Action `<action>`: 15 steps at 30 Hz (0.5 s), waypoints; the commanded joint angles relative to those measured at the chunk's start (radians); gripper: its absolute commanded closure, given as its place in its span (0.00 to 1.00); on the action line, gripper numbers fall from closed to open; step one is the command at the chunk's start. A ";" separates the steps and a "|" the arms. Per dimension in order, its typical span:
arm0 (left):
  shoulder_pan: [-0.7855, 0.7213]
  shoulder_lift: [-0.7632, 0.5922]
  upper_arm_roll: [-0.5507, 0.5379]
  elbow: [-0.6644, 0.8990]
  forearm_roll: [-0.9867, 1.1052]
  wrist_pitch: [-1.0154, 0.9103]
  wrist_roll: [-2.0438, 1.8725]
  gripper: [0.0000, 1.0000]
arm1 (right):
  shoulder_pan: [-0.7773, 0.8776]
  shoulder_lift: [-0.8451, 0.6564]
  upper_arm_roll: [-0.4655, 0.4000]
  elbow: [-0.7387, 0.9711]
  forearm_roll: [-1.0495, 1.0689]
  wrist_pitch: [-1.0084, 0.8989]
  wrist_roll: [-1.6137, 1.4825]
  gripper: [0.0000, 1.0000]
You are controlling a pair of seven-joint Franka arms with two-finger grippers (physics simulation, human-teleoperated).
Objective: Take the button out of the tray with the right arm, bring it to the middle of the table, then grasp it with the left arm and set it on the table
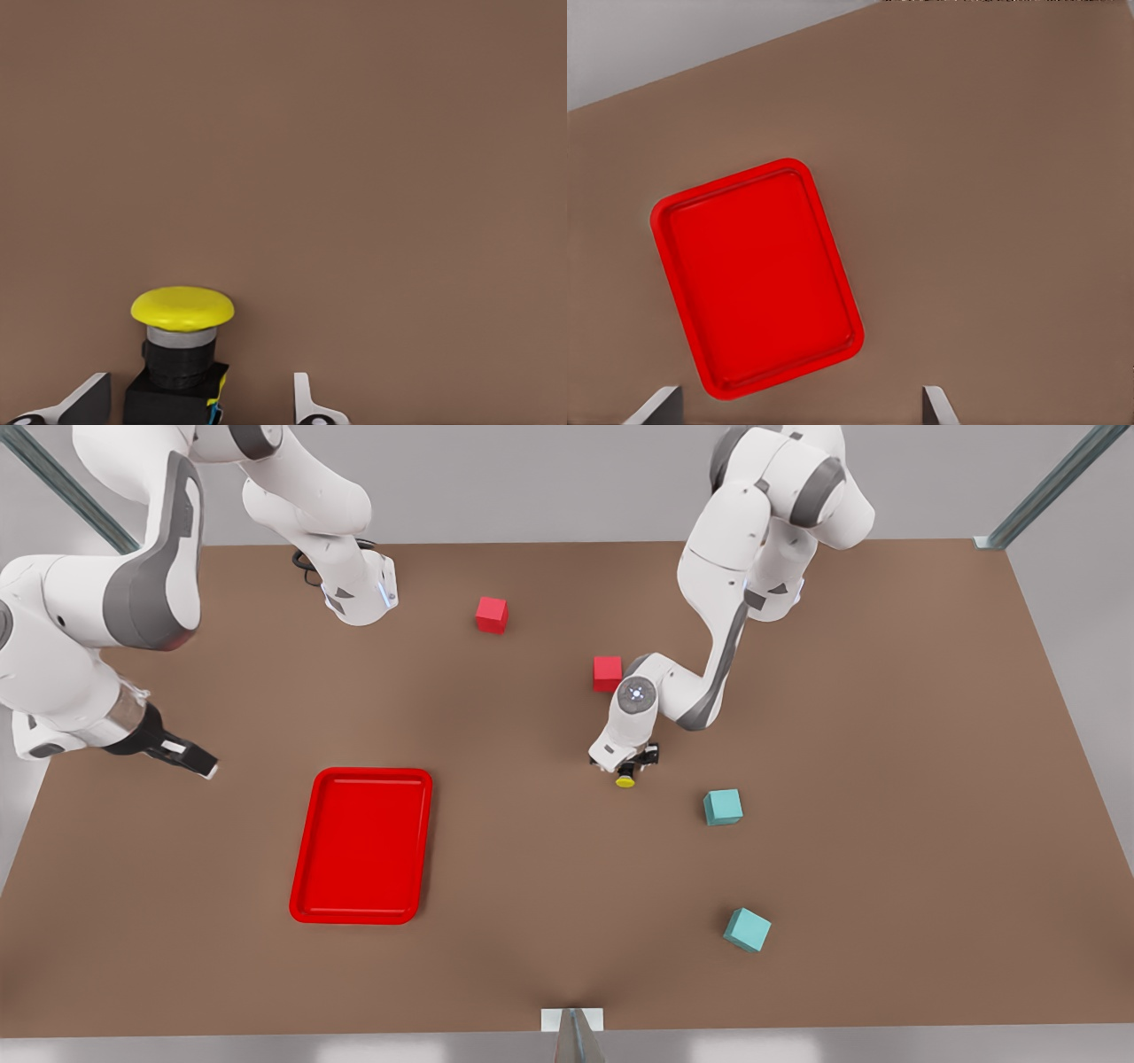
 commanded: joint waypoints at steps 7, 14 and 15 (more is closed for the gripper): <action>0.000 -0.010 0.001 -0.001 0.003 0.027 -0.052 0.00 | -0.001 0.002 0.000 0.008 0.002 0.007 -0.239 0.00; 0.008 -0.011 0.003 0.001 0.003 -0.002 0.041 0.24 | 0.003 0.002 0.000 0.008 0.000 0.007 -0.236 0.00; 0.008 -0.011 0.004 0.001 0.003 -0.006 0.041 0.37 | 0.003 0.002 0.000 0.008 -0.001 0.007 -0.238 0.00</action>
